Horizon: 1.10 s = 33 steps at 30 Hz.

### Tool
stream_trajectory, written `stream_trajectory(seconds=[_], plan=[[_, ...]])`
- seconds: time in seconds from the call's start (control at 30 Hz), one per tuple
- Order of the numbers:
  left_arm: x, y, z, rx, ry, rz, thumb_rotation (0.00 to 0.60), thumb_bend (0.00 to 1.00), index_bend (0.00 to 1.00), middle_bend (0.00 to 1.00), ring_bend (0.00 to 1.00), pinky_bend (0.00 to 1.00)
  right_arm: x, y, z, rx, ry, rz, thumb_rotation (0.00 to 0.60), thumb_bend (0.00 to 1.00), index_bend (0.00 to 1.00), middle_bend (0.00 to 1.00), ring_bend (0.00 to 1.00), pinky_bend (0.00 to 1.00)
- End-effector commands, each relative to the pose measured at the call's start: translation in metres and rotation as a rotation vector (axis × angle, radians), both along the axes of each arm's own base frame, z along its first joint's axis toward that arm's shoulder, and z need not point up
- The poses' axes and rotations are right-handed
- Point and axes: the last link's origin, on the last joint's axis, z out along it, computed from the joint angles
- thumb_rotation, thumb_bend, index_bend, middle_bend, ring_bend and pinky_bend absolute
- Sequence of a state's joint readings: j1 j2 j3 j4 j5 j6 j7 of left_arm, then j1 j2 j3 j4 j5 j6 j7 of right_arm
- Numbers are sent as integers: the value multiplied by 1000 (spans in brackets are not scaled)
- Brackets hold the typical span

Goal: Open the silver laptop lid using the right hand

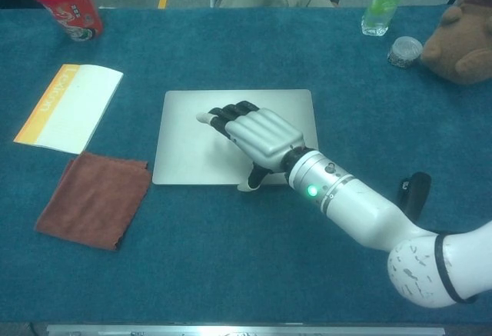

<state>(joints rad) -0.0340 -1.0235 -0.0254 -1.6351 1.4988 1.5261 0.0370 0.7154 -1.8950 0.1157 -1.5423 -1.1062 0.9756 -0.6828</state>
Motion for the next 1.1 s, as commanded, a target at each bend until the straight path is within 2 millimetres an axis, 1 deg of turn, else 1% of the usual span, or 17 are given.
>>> stream_trajectory(seconds=[0.03,0.3,0.73,0.8,0.9,1.03,1.1], plan=[[-2,0,0,0,-2,5,579,459,204,138,96,83,2,0,-6,-5,19,14,600,0,50,67,0,36],[-7,0,1,-6,-14,9,580,459,204,134,96,83,8,-2,-21,-21,42,24,600,0,50,67,0,37],[-11,0,0,-12,-27,17,582,459,202,126,96,83,10,-6,-29,-35,57,18,600,4,50,67,0,37],[-12,-1,0,-13,-30,18,582,459,202,125,96,83,10,-6,-29,-34,58,20,600,40,50,67,0,37],[-13,-1,0,-15,-29,22,582,459,202,125,96,83,11,-6,-29,-36,59,27,600,145,47,67,0,36],[-16,0,-1,-17,-22,26,578,459,202,125,96,83,12,-7,-29,-43,66,39,600,254,39,68,0,37],[-17,1,-2,-19,-19,26,579,459,202,125,96,83,13,-7,-28,-47,68,47,600,282,37,67,0,37]])
